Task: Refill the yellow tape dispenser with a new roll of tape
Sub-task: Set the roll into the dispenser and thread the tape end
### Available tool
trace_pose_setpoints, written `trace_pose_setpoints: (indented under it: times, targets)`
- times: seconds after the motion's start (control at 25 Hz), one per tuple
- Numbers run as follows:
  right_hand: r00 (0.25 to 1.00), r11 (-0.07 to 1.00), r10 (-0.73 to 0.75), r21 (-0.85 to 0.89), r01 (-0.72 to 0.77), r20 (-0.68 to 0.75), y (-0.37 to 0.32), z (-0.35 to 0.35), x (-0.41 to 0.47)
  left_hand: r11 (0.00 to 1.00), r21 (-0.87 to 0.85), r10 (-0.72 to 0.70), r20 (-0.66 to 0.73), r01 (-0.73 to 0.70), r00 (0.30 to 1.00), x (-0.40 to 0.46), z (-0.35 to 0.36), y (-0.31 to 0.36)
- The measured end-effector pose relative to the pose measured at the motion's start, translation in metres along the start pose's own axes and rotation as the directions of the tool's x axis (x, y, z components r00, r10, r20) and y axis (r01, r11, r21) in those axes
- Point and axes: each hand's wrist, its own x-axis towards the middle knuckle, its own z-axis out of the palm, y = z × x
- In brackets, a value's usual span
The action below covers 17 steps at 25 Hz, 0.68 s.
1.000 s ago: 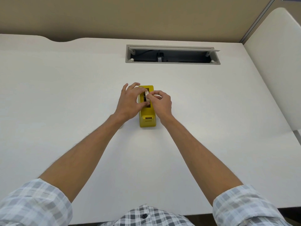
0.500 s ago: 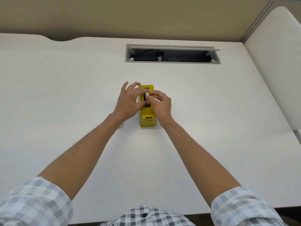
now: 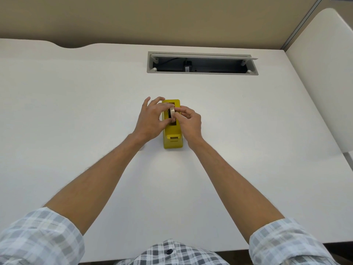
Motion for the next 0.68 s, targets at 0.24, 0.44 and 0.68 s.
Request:
trace_pose_setpoints:
  times: [0.24, 0.44, 0.68]
  targets:
    - [0.999, 1.000, 0.026, -0.015, -0.026, -0.026, -0.003, 0.003, 0.002, 0.999, -0.013, -0.040, -0.012, 0.040, 0.999, 0.000, 0.002, 0.004]
    - [0.990, 0.975, -0.127, -0.192, 0.113, -0.066, -0.003, -0.001, -0.002, 1.000, -0.016, -0.016, -0.012, 0.016, 1.000, 0.000, 0.002, 0.002]
    - [0.786, 0.463, -0.561, -0.687, 0.560, 0.262, -0.019, -0.018, -0.001, 0.988, -0.133, -0.072, 0.021, 0.074, 0.997, 0.000, 0.002, 0.002]
